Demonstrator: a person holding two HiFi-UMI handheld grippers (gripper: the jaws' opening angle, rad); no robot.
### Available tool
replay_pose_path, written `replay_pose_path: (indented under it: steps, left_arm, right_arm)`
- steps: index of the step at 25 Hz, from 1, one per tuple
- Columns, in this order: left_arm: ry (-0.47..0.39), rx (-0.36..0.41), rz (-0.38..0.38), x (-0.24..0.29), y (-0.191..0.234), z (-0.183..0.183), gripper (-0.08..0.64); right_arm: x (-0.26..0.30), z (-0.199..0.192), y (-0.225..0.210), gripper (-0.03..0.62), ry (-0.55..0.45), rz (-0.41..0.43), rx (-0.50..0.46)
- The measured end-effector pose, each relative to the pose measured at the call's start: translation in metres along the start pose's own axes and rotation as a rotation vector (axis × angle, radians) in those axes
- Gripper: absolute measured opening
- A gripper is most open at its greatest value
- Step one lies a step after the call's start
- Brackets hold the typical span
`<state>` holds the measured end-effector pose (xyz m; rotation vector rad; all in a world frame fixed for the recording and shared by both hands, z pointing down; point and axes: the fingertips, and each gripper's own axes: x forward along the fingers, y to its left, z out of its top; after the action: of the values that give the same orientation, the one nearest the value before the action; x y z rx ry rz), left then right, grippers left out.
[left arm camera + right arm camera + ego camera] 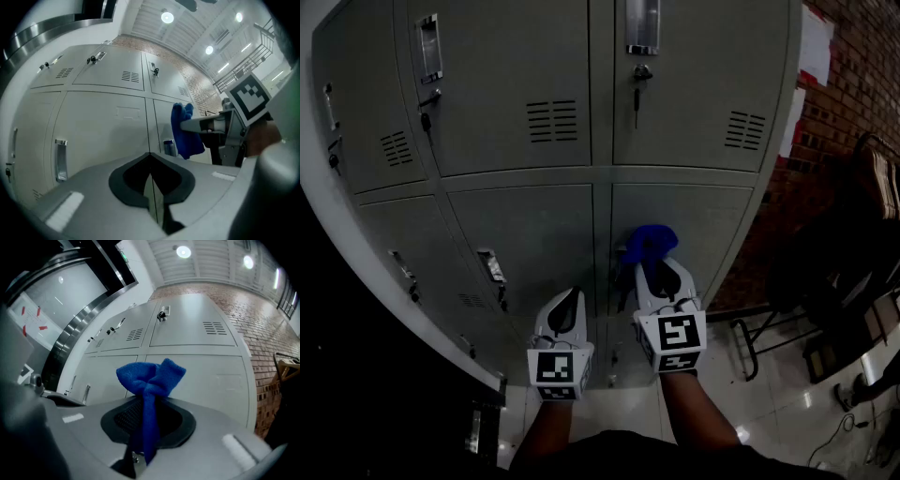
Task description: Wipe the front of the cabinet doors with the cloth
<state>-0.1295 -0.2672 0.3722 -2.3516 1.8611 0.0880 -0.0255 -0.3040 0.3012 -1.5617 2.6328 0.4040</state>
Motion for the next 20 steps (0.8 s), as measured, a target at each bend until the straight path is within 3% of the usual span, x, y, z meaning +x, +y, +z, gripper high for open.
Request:
replay_pose_path:
  steps: [10, 16, 20]
  left_arm:
    - [0.032, -0.029, 0.019, -0.007, 0.009, -0.010, 0.017]
    - [0.017, -0.030, 0.039, -0.011, 0.013, -0.006, 0.017]
    - [0.029, -0.027, 0.071, -0.013, 0.021, -0.004, 0.017]
  right_arm:
    - [0.042, 0.047, 0.017, 0.069, -0.053, 0.047, 0.016]
    - [0.046, 0.049, 0.015, 0.067, -0.035, 0.080, 0.022]
    - [0.041, 0.046, 0.001, 0.067, -0.021, 0.053, 0.011]
